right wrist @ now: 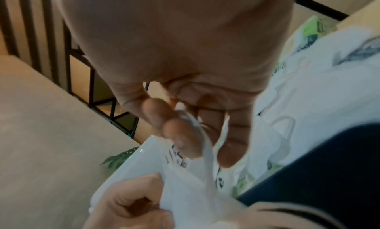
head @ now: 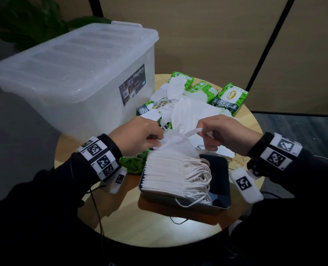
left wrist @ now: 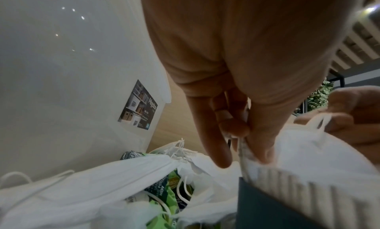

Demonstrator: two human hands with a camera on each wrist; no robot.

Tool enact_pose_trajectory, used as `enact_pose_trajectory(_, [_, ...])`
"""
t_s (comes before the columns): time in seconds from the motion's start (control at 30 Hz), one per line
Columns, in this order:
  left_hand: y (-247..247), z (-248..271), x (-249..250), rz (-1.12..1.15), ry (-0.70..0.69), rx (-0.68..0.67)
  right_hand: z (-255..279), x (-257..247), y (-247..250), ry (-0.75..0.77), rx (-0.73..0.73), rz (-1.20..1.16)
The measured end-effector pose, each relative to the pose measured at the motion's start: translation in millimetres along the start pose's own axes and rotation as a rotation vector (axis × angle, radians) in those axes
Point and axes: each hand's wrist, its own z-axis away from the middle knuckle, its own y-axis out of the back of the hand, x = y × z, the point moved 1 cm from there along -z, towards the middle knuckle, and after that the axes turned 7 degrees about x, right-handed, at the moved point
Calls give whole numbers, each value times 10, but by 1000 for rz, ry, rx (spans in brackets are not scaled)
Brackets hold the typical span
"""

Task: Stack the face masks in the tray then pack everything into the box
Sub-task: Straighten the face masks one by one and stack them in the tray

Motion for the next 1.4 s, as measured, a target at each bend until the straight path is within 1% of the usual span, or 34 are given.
enact_pose_trajectory(0.03, [14, 3, -12, -7, -1, -3, -6, 29, 32, -30, -15, 65])
enact_pose_trajectory(0.13, [62, 16, -27, 3, -2, -36, 12, 114, 144, -129, -105, 380])
enact_pose_trajectory(0.17, [63, 22, -25, 6, -7, -52, 25, 125, 164, -139, -121, 431])
enact_pose_trajectory(0.27, [-13, 42, 20, -34, -43, -139, 50, 119, 161, -89, -139, 432])
enact_pose_trajectory(0.33, [-87, 47, 50, -80, -58, -190, 44, 122, 142, -55, -119, 430])
enact_pose_trajectory(0.43, [-96, 28, 43, -119, -24, -198, 17, 133, 129, 1, -15, 356])
enact_pose_trajectory(0.5, [-82, 17, 34, -126, -13, -185, 4, 121, 116, 62, 64, 283])
enact_pose_trajectory(0.53, [-81, 11, 37, -133, -14, -184, -6, 118, 107, 94, 81, 269])
enact_pose_trajectory(0.57, [-86, 6, 41, -140, -14, -190, -15, 115, 93, 122, 79, 269])
enact_pose_trajectory(0.63, [-79, -4, 52, -141, -5, -206, -43, 129, 51, 157, 30, 290])
enact_pose_trajectory(0.7, [-32, -10, 43, -124, 18, -213, -69, 160, 1, 165, -13, 369])
enact_pose_trajectory(0.8, [39, 7, 30, -43, 70, -164, -90, 199, -67, 161, -51, 509])
enact_pose_trajectory(0.87, [38, 26, 41, 3, 84, -118, -89, 202, -97, 147, -55, 569])
enact_pose_trajectory(0.97, [11, 36, 48, 20, 73, -96, -94, 192, -102, 168, -1, 631])
enact_pose_trajectory(1.07, [18, 25, 28, 32, 66, -129, -96, 173, -96, 157, 6, 554])
enact_pose_trajectory(1.17, [5, 24, -1, 51, 71, -129, -83, 155, -107, 203, -33, 543])
enact_pose_trajectory(1.3, [-24, 31, -28, 105, 114, -95, -52, 128, -134, 228, -27, 637])
enact_pose_trajectory(1.4, [-27, 33, 3, 147, 106, -81, -55, 152, -142, 191, -58, 764])
